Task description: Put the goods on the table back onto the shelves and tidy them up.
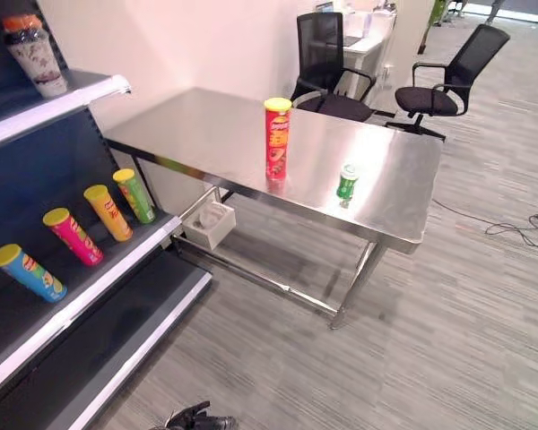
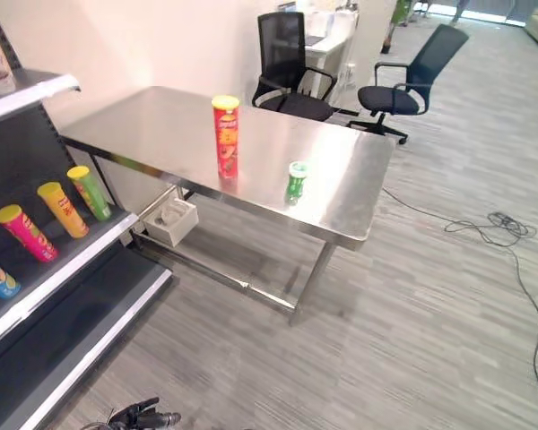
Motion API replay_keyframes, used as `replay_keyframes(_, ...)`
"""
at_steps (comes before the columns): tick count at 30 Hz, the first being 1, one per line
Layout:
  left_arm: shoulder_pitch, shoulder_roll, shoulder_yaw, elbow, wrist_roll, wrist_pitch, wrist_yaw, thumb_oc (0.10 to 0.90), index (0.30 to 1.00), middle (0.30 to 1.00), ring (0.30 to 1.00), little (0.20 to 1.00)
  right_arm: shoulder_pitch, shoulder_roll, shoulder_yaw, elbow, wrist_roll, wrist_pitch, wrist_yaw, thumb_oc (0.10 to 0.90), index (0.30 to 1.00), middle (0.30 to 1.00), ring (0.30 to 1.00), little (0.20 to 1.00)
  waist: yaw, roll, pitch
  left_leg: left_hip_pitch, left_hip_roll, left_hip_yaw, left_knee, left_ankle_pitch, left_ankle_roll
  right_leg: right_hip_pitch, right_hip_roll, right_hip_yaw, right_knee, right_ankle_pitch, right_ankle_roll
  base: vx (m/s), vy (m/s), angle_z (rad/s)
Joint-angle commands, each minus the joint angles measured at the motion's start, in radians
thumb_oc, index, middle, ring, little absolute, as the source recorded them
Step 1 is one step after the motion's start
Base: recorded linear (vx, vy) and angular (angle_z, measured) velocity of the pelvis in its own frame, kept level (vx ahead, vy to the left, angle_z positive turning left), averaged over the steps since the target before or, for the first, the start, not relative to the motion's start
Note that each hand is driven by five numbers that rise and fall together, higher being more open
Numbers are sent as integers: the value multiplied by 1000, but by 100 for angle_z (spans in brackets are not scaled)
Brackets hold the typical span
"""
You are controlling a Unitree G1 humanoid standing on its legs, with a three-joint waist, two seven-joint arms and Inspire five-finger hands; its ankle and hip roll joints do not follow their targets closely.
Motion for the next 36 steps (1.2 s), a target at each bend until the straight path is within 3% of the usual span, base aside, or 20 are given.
replay_keyframes(1,-25,-56,-32,36,-21,20,-11,800,900,900,900,900,-17,-52,27,16,-41,-27,-11,800,900,900,900,900,10,2,13,129,-22,44,-379,-81,102,84,-54,15,-73,0,130,257,117,-80)
replay_keyframes(3,-20,-57,-19,41,-36,20,-6,800,900,900,900,900,-14,-59,29,7,-54,-32,-13,800,900,900,900,900,32,10,-8,151,-56,-4,-633,-40,104,83,-55,32,-84,-6,152,358,151,-53)
replay_keyframes(4,-15,-66,-21,50,-40,15,-1,800,900,900,900,900,-21,-66,40,-1,-64,-37,-18,800,900,900,900,900,55,26,-11,127,-64,-85,-758,31,89,98,-39,57,-84,-24,156,334,109,-24)
replay_keyframes(6,-13,-71,-25,50,-48,9,6,800,900,900,900,900,-26,-69,49,-15,-72,-44,-27,800,900,900,900,900,68,35,-2,92,-69,-129,-830,66,76,127,-34,85,-84,-46,155,316,90,-23)
replay_keyframes(10,12,-69,16,61,-83,18,2,800,900,900,900,900,-15,-63,57,-30,-102,-40,-21,800,900,900,900,900,79,55,-11,69,-42,-53,-841,104,76,196,-34,115,-84,-86,162,373,166,-67)
replay_keyframes(13,28,-54,68,77,-125,30,-10,800,900,900,900,900,9,-41,46,-9,-97,-27,-6,800,900,900,900,900,82,42,-48,89,-61,-44,-828,111,90,231,-67,124,-65,-104,174,380,192,-54)
replay_keyframes(15,14,-34,62,64,-96,26,-8,800,900,900,900,900,12,-30,58,-5,-116,-22,11,800,900,900,900,900,84,23,-59,107,-86,-20,-816,79,119,199,-98,128,38,-108,192,305,210,6)
replay_keyframes(18,-9,-22,24,51,-36,22,0,800,900,900,900,900,-12,-36,82,-19,-150,-25,7,800,900,900,900,900,80,5,-50,154,-114,23,-825,38,152,118,-133,117,196,-26,243,236,192,-4)
replay_keyframes(21,-29,-18,-19,34,1,18,9,800,900,900,900,900,-40,-45,99,-51,-165,-30,1,800,900,900,900,900,56,25,-20,212,-112,40,-849,11,172,-18,-155,88,412,88,267,126,162,-20)
replay_keyframes(22,-34,-17,-32,30,11,17,13,800,900,900,900,900,-46,-45,103,-57,-167,-34,-4,800,900,900,900,900,50,37,-15,224,-100,44,-849,-1,172,-55,-162,60,441,94,261,98,112,5)
replay_keyframes(24,-43,-16,-41,28,19,16,17,800,900,900,900,900,-47,-41,107,-61,-165,-36,-9,800,900,900,900,900,43,41,-10,235,-98,41,-849,-16,167,-68,-172,27,410,61,247,82,32,6)
replay_keyframes(25,-55,-12,-57,27,16,15,19,800,900,900,900,900,-46,-42,110,-56,-165,-38,-12,800,900,900,900,900,37,42,4,243,-100,27,-849,-23,164,-79,-170,2,360,15,223,91,-54,22)
replay_keyframes(26,-61,-22,-60,25,11,11,17,800,900,900,900,900,-33,-34,99,-28,-161,-32,-8,800,900,900,900,900,36,43,4,249,-102,33,-849,-27,162,-48,-168,-9,258,3,226,89,-52,37)
replay_keyframes(28,-57,-24,-54,25,11,10,14,800,900,900,900,900,-18,-31,96,-10,-168,-27,-3,800,900,900,900,900,40,41,1,249,-101,35,-849,-33,159,-30,-164,-17,195,-15,221,44,-80,39)
replay_keyframes(30,-44,-30,-37,40,6,12,5,800,900,900,900,900,-1,-29,90,15,-183,-22,2,800,900,900,900,900,42,36,-11,243,-98,41,-849,-33,149,13,-158,-22,95,-15,225,38,-91,-6)
replay_keyframes(36,-7,-32,23,67,-20,20,-17,800,900,900,900,900,74,-30,42,64,-192,-11,23,800,900,900,900,900,22,32,-32,249,-84,62,-849,-31,129,71,-144,17,-12,18,230,33,-92,-19)
